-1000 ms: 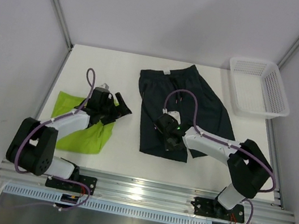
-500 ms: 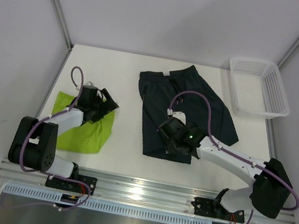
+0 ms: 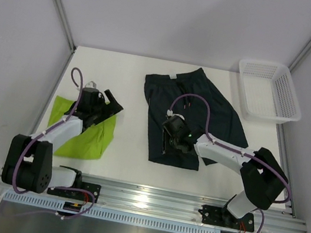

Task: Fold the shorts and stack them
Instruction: Flatten the shorts out

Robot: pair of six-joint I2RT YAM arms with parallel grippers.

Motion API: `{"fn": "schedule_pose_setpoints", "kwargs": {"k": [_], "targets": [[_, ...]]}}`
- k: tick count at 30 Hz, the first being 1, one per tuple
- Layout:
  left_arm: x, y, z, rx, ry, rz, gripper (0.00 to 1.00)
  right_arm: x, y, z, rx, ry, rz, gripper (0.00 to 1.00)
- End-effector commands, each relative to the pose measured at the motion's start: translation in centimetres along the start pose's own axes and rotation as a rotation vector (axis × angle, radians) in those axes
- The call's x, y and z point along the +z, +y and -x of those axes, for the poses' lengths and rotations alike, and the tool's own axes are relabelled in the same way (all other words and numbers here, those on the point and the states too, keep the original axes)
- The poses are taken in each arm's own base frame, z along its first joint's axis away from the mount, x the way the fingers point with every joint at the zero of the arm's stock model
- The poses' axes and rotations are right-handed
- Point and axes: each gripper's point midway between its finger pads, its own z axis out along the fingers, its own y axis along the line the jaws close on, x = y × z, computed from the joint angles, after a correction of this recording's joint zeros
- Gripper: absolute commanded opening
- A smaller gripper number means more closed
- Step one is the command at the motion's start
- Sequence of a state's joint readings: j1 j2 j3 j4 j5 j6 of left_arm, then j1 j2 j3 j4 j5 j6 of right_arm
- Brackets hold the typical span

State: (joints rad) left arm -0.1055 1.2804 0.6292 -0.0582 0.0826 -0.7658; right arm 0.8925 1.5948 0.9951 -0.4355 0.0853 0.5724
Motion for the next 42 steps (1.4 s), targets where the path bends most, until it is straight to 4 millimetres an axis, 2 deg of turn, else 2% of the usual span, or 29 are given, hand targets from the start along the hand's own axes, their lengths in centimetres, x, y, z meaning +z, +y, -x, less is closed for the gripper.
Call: {"fn": "schedule_pose_setpoints", "kwargs": {"k": [1, 6, 8, 10, 11, 17, 19, 20, 23, 24, 27, 30, 32, 33, 35, 36, 42], "targets": [[-1.8, -2.7, 1.1, 0.061, -0.045, -0.073, 0.99, 0.8, 0.5, 0.6, 0.005, -0.016, 0.024, 0.43], [-3.5, -4.1, 1.4, 0.102, -0.062, -0.083, 0.99, 1.2, -0.2, 0.3, 0.008, -0.021, -0.012, 0.46], [-4.3, -5.5, 1.6, 0.123, -0.065, -0.115, 0.99, 1.1, -0.5, 0.1, 0.012, -0.023, -0.017, 0.46], [-4.9, -6.0, 1.0, 0.148, -0.054, -0.113, 0.99, 1.1, -0.8, 0.2, 0.015, -0.026, -0.017, 0.47], [-5.2, -6.5, 1.4, 0.157, -0.068, -0.114, 0.99, 1.1, -1.1, 0.2, 0.017, -0.023, -0.027, 0.47], [-5.6, -7.0, 1.1, 0.172, -0.063, -0.120, 0.99, 1.8, -1.2, 0.2, 0.017, -0.012, -0.017, 0.47], [-5.6, -7.0, 1.2, 0.174, -0.063, -0.120, 0.99, 2.0, -0.9, 0.2, 0.017, -0.012, -0.002, 0.33], [-5.6, -7.0, 1.2, 0.175, -0.062, -0.121, 0.99, 2.0, -0.6, 0.1, 0.013, -0.007, 0.010, 0.30], [-5.5, -6.9, 1.0, 0.179, -0.055, -0.117, 0.99, 2.1, 0.0, 0.2, 0.006, -0.006, 0.018, 0.33], [-5.6, -7.1, 1.1, 0.179, -0.058, -0.121, 0.99, 2.0, 0.1, 0.3, 0.007, -0.006, 0.024, 0.29], [-5.8, -7.1, 1.1, 0.183, -0.059, -0.121, 0.99, 1.9, 1.2, 0.3, -0.009, -0.002, 0.073, 0.09], [-5.9, -7.2, 1.2, 0.184, -0.063, -0.124, 0.99, 1.4, 2.1, 0.3, -0.045, -0.010, 0.070, 0.02], [-6.0, -7.1, 1.1, 0.184, -0.062, -0.123, 0.99, 1.1, 2.0, 0.5, -0.038, -0.018, 0.054, 0.12], [-6.1, -7.1, 1.1, 0.186, -0.062, -0.123, 0.99, 0.7, 2.0, 0.9, -0.031, -0.031, 0.056, 0.28], [-6.3, -7.1, 1.2, 0.190, -0.064, -0.125, 0.99, 0.6, 1.5, 0.8, -0.018, -0.035, 0.060, 0.40], [-6.4, -7.1, 1.2, 0.192, -0.064, -0.125, 0.99, 0.5, 1.3, 0.9, -0.007, -0.038, 0.063, 0.44], [-6.8, -7.1, 1.9, 0.194, -0.098, -0.113, 0.99, 0.2, 0.4, 0.9, 0.013, -0.038, 0.071, 0.51]]}}
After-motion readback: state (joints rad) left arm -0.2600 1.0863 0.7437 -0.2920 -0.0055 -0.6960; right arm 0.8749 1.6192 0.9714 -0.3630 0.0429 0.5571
